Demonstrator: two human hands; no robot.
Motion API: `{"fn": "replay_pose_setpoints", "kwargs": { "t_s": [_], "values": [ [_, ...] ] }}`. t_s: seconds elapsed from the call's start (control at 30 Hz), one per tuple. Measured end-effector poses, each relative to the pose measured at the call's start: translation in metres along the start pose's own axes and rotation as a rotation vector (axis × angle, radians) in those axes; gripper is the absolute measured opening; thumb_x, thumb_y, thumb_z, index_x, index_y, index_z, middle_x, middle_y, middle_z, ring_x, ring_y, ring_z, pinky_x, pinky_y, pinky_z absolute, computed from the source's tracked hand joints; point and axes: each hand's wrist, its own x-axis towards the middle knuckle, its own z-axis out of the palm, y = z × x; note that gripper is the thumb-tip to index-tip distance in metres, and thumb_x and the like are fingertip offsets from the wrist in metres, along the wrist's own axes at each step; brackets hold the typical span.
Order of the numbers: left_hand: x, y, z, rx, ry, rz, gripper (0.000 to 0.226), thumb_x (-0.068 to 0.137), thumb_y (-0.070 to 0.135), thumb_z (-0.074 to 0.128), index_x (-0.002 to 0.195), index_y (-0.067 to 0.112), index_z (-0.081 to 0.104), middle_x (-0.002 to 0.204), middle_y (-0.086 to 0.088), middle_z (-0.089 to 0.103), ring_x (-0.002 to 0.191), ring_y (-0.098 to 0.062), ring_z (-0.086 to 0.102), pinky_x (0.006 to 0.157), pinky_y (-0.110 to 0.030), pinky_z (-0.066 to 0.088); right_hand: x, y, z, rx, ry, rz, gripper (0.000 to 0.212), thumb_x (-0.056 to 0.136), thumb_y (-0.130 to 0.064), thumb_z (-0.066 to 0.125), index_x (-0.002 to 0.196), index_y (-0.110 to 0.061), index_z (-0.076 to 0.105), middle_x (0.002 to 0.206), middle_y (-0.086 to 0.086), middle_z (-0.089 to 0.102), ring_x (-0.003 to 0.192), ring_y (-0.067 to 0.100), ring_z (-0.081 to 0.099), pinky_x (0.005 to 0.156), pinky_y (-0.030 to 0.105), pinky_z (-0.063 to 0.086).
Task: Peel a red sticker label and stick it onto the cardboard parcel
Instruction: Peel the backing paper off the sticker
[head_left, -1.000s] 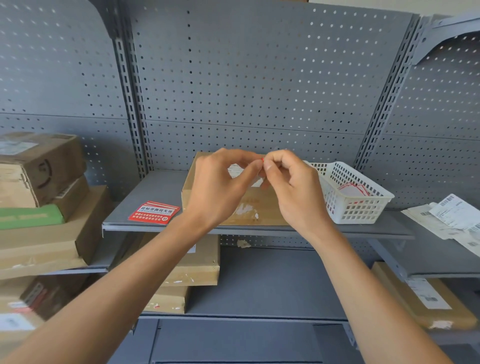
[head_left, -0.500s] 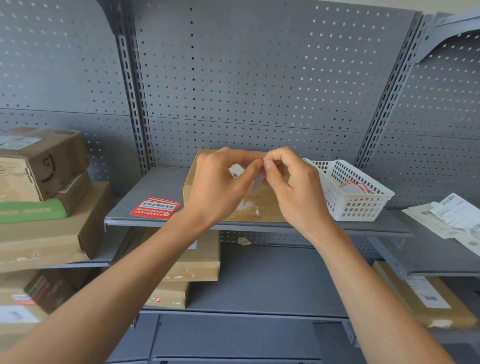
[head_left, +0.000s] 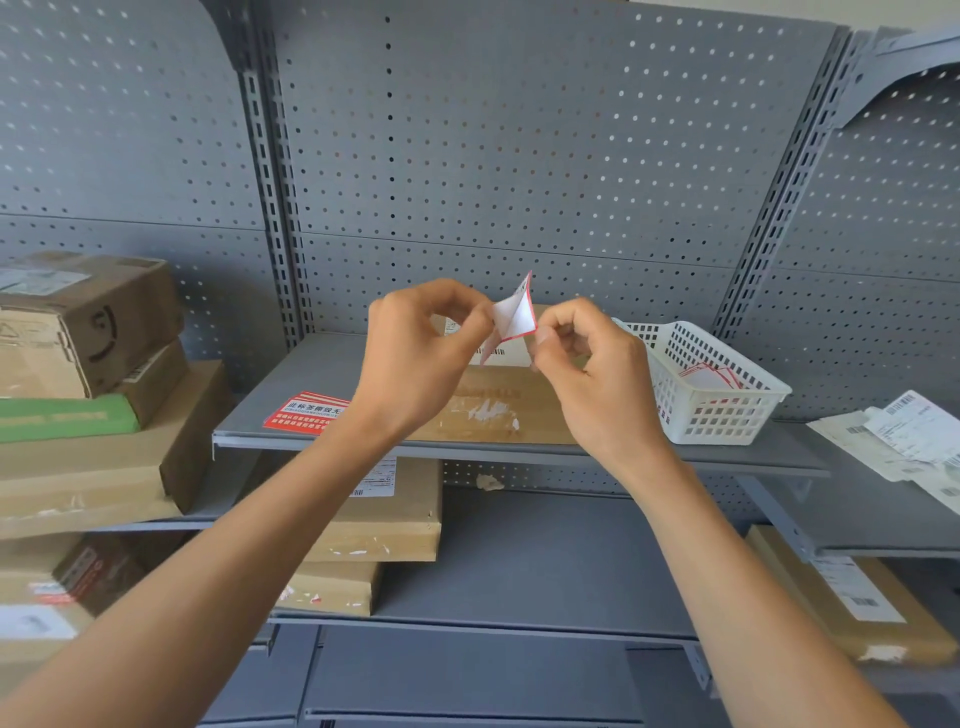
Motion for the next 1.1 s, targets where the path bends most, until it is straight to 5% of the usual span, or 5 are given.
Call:
{"fn": "replay_pose_setpoints", "kwargs": {
  "t_s": [0.17, 0.5, 0.77, 0.97, 1.1],
  "values": [
    [0.009, -0.009, -0.011, -0.092, 0.057, -0.106, 0.016, 0.089, 0.016, 0.066, 0.077, 0.017, 0.076, 0.079, 0.008, 0.077, 0.08, -0.007, 0.071, 0.075, -0.021, 0.052, -0.001, 0.004, -0.003, 0.064, 0.035, 0.071, 0.021, 0.09, -0.008, 0.058, 0.078, -0.025, 0.057, 0.08, 0.004, 0.069, 0.08, 0.032, 0.067, 0.075, 0.035, 0.052],
    [0.021, -0.03, -0.033, -0.193, 0.192, -0.219, 0.019, 0.091, 0.014, 0.061, 0.08, 0.011, 0.076, 0.08, 0.001, 0.078, 0.076, -0.007, 0.07, 0.068, -0.015, 0.049, -0.006, 0.017, -0.012, 0.09, 0.085, 0.166, 0.016, 0.091, 0.002, 0.058, 0.082, -0.011, 0.06, 0.074, -0.001, 0.065, 0.072, 0.025, 0.069, 0.068, 0.017, 0.049],
    [0.028, -0.045, -0.05, -0.224, 0.293, -0.29, 0.021, 0.091, 0.016, 0.059, 0.077, 0.009, 0.074, 0.082, -0.003, 0.078, 0.071, -0.004, 0.069, 0.068, -0.02, 0.049, -0.01, 0.032, -0.024, 0.085, 0.121, 0.214, 0.014, 0.09, -0.005, 0.055, 0.081, -0.015, 0.059, 0.081, 0.008, 0.067, 0.067, 0.016, 0.068, 0.072, 0.028, 0.051],
    [0.028, -0.046, -0.053, -0.215, 0.299, -0.292, 0.022, 0.092, 0.016, 0.058, 0.08, 0.016, 0.075, 0.07, 0.01, 0.075, 0.067, 0.001, 0.067, 0.074, -0.027, 0.048, -0.01, 0.036, -0.04, 0.041, 0.155, 0.233, 0.015, 0.093, -0.003, 0.055, 0.083, -0.014, 0.06, 0.082, 0.011, 0.069, 0.066, 0.008, 0.067, 0.071, 0.017, 0.05],
    [0.028, -0.044, -0.049, -0.213, 0.284, -0.271, 0.019, 0.093, 0.015, 0.058, 0.082, 0.016, 0.074, 0.066, 0.016, 0.073, 0.063, 0.006, 0.064, 0.067, -0.016, 0.047, -0.002, 0.044, -0.069, -0.01, 0.236, 0.284, 0.011, 0.091, -0.006, 0.055, 0.085, -0.012, 0.062, 0.076, 0.008, 0.069, 0.065, 0.006, 0.065, 0.075, 0.027, 0.05]
  ]
}}
